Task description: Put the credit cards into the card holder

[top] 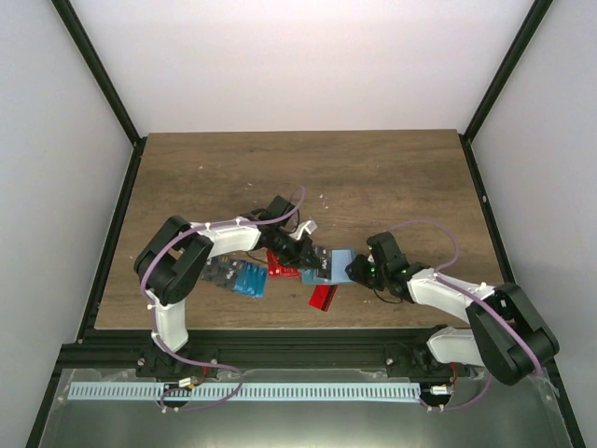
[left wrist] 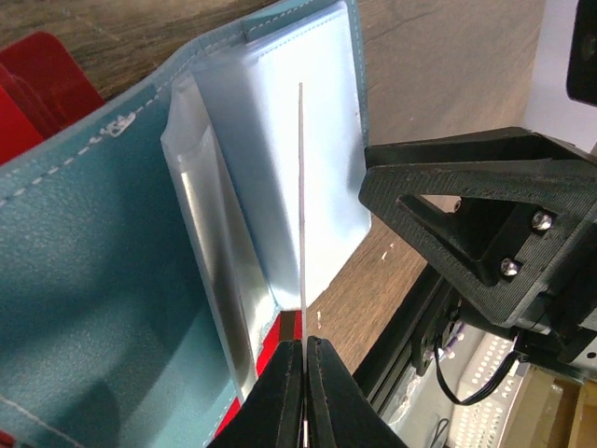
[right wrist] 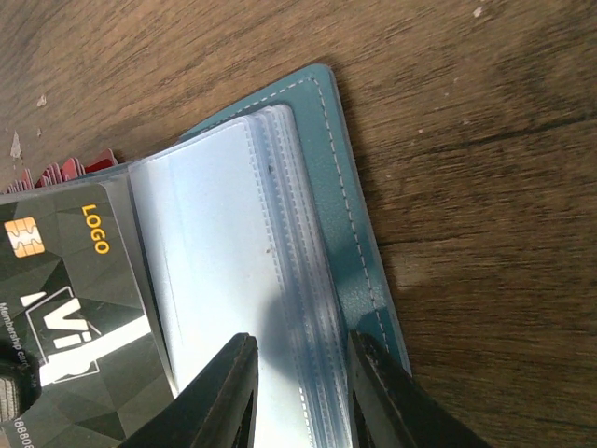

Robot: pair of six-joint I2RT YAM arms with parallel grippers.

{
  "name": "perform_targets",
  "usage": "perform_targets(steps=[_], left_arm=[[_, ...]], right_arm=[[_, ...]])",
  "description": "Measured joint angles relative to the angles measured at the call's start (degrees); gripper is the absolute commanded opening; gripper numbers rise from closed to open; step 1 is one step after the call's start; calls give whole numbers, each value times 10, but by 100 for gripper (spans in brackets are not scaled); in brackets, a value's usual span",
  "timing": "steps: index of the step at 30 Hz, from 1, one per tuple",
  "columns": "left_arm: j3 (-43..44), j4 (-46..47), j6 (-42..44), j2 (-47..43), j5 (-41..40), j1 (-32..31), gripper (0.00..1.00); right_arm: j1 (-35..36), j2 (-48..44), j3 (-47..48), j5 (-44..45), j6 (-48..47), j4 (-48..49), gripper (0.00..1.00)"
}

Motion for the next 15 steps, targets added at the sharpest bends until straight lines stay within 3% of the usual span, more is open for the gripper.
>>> perform_targets(steps=[15], left_arm=[[17,-16,-4,44,34,1,4]], right_arm=[[0,-1,-1,-1,0,2,29]])
